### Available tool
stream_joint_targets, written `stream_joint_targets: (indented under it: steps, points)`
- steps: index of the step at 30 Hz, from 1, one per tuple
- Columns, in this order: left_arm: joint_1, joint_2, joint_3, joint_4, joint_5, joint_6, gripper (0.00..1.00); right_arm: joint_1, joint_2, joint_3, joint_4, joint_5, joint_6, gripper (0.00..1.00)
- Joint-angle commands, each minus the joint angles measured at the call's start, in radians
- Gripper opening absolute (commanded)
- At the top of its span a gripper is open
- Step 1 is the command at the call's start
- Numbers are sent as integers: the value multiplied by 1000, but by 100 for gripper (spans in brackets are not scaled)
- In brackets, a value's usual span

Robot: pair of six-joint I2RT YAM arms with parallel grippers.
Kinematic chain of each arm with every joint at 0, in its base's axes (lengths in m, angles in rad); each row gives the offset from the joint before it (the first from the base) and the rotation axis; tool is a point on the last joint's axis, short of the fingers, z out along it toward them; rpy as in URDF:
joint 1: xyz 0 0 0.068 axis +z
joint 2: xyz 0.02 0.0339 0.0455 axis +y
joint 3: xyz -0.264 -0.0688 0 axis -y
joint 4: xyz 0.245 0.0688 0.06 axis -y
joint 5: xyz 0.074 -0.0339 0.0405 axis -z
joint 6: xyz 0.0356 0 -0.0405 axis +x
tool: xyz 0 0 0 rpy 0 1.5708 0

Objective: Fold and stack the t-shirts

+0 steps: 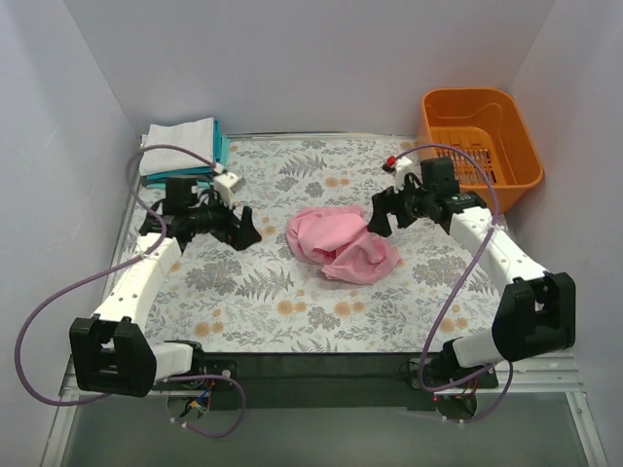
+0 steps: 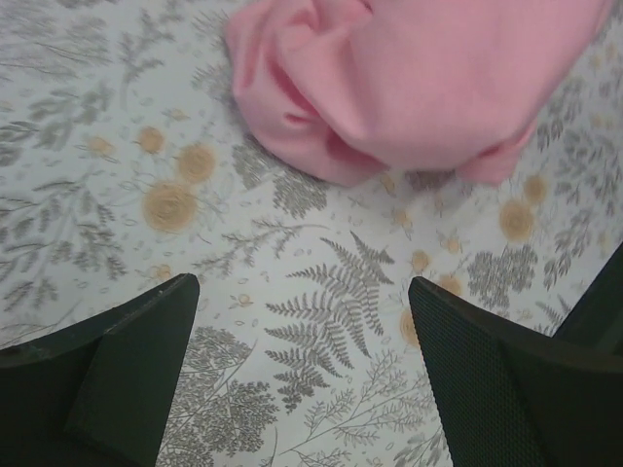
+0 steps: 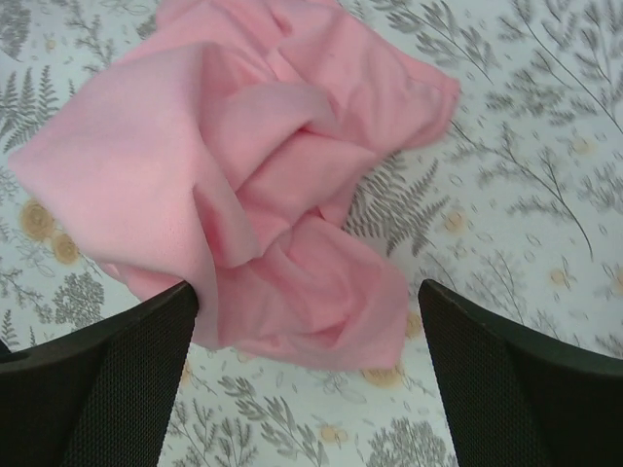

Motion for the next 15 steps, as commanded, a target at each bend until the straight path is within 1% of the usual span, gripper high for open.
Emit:
stream_joint_targets:
  steps: [1,2,3,4,5,6,8,9,10,11,12,13,15]
  points:
    - [-153,-9,-85,-49,-47,197,81,-67,-67,-63,-107,-12,-59,83]
    - [-181,21,-107,-21,-66,203,79,-89,-58,-79,-107,-6,-71,81]
    - [-224,46,-106,-7,-75,205,77,-97,-46,-93,-105,2,-71,77]
    - [-235,69,-95,6,-81,199,76,-100,-14,-94,-105,11,-71,74]
    - [-242,122,-54,43,-78,170,72,-110,2,-94,-111,21,-71,73]
    - [-241,150,-26,57,-69,151,70,-120,12,-97,-119,9,-73,71]
    - [-242,214,44,79,-51,114,68,-150,25,-111,-148,-61,-97,70]
    - [-241,272,112,79,-45,102,68,-156,22,-113,-180,-157,-195,72]
    - [-242,305,149,80,-38,91,68,-155,2,-107,-268,-176,-246,74]
    - [-242,331,176,94,-35,56,68,-153,-18,-114,-298,-185,-295,79]
    - [-242,389,227,105,-38,41,69,-155,-41,-125,-317,-161,-350,84]
    - [-242,418,250,112,-40,24,70,-156,-87,-137,-340,-140,-376,86]
    - [-242,484,301,141,-52,-36,73,-179,-122,-148,-376,-130,-419,88]
